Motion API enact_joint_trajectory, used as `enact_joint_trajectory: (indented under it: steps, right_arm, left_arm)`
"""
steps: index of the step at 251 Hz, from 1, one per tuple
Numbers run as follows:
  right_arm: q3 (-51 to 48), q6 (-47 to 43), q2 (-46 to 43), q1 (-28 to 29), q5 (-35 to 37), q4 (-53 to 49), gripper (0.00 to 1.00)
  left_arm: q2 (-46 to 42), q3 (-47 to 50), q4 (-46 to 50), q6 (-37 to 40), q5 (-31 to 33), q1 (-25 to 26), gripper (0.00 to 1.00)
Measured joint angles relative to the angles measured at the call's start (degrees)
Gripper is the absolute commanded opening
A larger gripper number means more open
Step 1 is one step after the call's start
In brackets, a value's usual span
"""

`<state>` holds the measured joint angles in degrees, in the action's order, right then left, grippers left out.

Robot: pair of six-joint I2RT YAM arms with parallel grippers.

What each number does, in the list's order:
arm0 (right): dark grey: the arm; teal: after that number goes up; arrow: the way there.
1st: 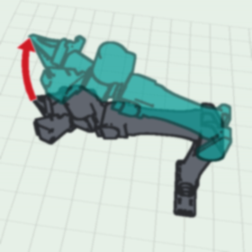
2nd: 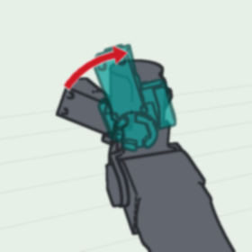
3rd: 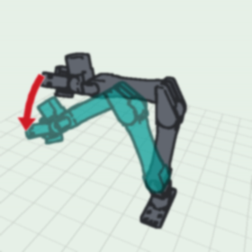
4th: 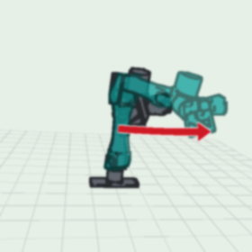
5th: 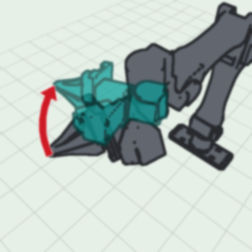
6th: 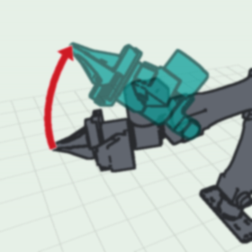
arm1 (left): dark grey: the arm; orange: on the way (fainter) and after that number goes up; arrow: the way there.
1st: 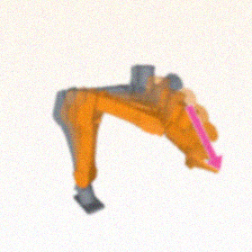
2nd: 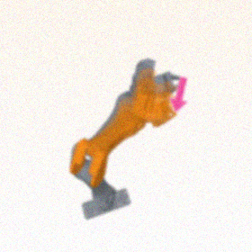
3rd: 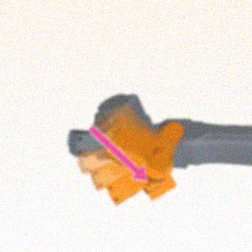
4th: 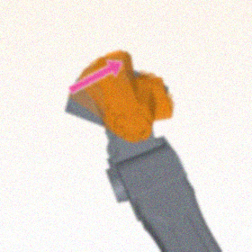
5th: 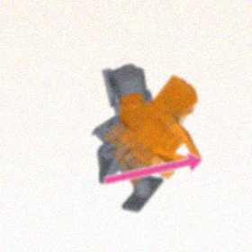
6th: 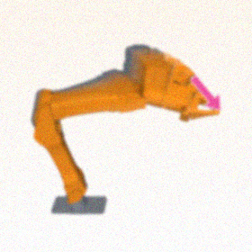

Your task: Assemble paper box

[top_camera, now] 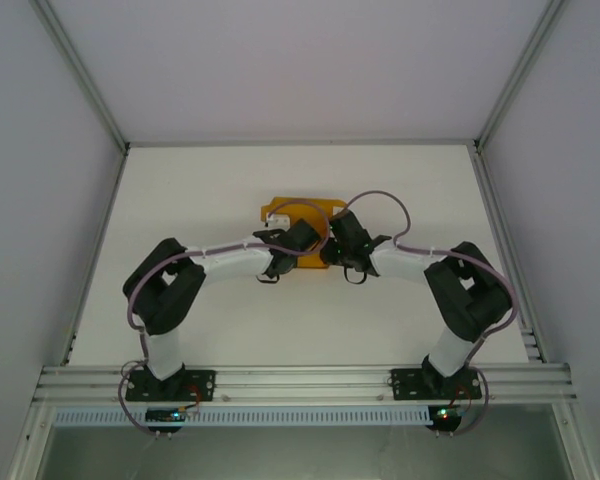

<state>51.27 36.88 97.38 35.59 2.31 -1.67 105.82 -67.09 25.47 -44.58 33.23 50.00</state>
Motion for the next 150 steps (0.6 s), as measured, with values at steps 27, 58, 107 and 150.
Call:
enact_joint_trajectory:
  steps: [27, 58, 107, 150]
  right_arm:
    - [3.21, -0.04, 1.81, 0.66, 2.69, -3.45, 0.15]
    - [7.21, -0.02, 3.78, 1.46, 6.14, -8.50, 0.13]
    - [9.55, -0.22, 5.55, 2.19, 8.59, -11.96, 0.13]
    - [9.64, -0.46, 5.68, 2.43, 9.11, -12.07, 0.11]
  left_arm:
    - [1.40, -0.76, 0.11, -1.03, -0.68, -0.04, 0.05]
    - [2.34, -1.57, 0.13, -2.08, -1.27, -0.13, 0.19]
    - [2.78, -1.55, -0.39, -3.02, -3.96, -0.81, 0.37]
    - [0.17, 2.89, -6.01, -1.29, -8.41, -2.16, 0.58]
